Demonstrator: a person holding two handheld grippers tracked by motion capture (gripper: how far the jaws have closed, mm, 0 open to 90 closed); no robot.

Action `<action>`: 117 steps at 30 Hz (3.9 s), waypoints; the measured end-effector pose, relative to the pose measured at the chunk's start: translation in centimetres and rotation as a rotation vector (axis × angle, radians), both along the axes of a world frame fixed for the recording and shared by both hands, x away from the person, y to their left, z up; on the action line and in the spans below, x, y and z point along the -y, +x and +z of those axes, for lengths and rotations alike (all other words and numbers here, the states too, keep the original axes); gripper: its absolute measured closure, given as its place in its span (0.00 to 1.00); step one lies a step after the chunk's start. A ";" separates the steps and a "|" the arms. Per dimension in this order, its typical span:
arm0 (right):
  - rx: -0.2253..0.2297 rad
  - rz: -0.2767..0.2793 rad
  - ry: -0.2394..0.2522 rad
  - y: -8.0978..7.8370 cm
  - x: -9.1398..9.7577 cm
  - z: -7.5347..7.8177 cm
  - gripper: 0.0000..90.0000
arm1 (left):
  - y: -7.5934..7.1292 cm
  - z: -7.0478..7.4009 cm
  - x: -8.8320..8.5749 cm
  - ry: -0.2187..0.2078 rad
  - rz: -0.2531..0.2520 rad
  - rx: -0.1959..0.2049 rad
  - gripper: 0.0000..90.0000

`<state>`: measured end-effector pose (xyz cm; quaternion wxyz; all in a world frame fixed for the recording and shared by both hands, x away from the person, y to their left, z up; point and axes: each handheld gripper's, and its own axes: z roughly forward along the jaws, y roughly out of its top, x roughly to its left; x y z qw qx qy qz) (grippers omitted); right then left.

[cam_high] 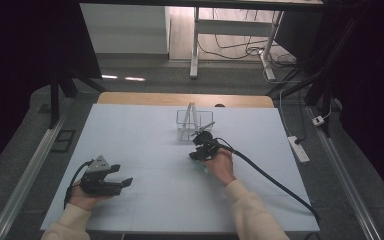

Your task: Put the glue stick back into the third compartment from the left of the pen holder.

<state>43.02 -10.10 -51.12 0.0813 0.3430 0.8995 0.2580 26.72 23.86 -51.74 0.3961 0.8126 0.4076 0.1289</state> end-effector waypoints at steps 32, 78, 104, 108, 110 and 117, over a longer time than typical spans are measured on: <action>0.119 0.054 0.143 -0.9 1.4 3.8 0.72 | 0.0 0.0 -0.1 -0.001 0.002 -0.001 0.29; 0.277 0.024 0.300 -1.5 3.6 8.4 0.72 | 0.1 0.0 -0.1 0.000 0.002 0.000 0.29; 0.315 -0.026 0.345 -0.7 4.4 9.4 0.72 | 0.1 0.0 -0.1 0.001 0.002 0.000 0.29; 0.323 -0.039 0.360 -0.5 4.5 9.6 0.72 | 0.1 0.0 -0.1 0.001 0.001 0.001 0.29; 0.323 -0.044 0.367 -0.4 4.5 9.7 0.72 | 0.1 0.0 -0.1 0.001 0.002 0.000 0.29; 0.329 -0.052 0.369 0.0 4.5 9.9 0.72 | 0.1 0.0 -0.1 0.000 0.002 0.000 0.29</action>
